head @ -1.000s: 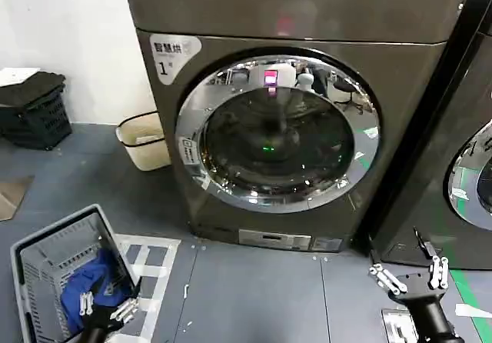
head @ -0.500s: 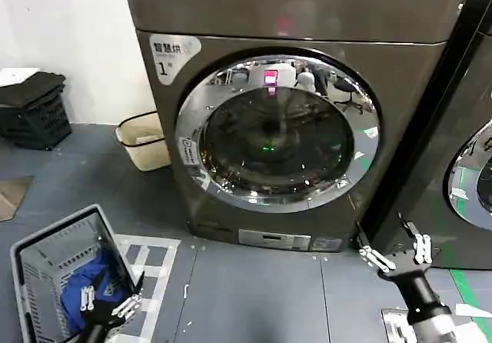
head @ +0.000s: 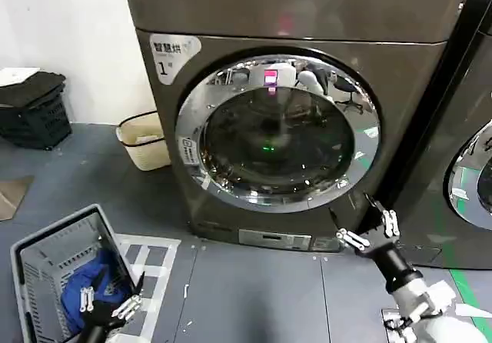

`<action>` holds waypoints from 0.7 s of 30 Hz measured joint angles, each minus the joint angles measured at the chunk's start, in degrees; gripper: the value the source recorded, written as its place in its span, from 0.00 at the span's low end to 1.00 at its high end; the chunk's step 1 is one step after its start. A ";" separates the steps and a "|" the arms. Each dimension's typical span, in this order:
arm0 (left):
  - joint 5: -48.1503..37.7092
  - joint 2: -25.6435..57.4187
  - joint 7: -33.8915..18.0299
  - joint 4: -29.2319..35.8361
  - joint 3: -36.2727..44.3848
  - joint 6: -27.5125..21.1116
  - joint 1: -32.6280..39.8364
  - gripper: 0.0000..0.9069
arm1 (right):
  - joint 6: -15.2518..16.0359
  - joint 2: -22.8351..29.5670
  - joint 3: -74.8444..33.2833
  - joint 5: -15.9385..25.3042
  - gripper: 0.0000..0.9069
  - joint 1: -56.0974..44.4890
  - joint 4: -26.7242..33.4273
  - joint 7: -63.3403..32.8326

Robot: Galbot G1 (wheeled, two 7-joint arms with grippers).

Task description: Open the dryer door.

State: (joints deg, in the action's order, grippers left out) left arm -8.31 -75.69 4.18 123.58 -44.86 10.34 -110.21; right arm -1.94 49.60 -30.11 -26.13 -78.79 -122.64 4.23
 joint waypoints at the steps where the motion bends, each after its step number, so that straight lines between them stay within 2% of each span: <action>1: 0.06 -0.11 0.00 0.07 -0.05 0.04 -0.04 1.00 | -0.03 -0.66 1.01 -0.52 1.00 1.32 0.66 0.03; 12: 1.30 -1.36 -0.01 0.88 -0.11 0.67 -0.53 1.00 | -0.25 -4.59 11.98 -4.19 1.00 13.31 6.07 1.46; 21: 1.90 -2.03 0.03 0.89 -0.51 1.14 -0.60 1.00 | 0.08 -4.82 20.72 -6.19 1.00 24.42 9.94 1.73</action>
State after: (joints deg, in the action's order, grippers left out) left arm -6.41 -77.73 4.22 124.46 -45.37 11.48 -110.81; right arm -1.85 44.78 -9.39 -32.32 -54.38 -112.71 5.96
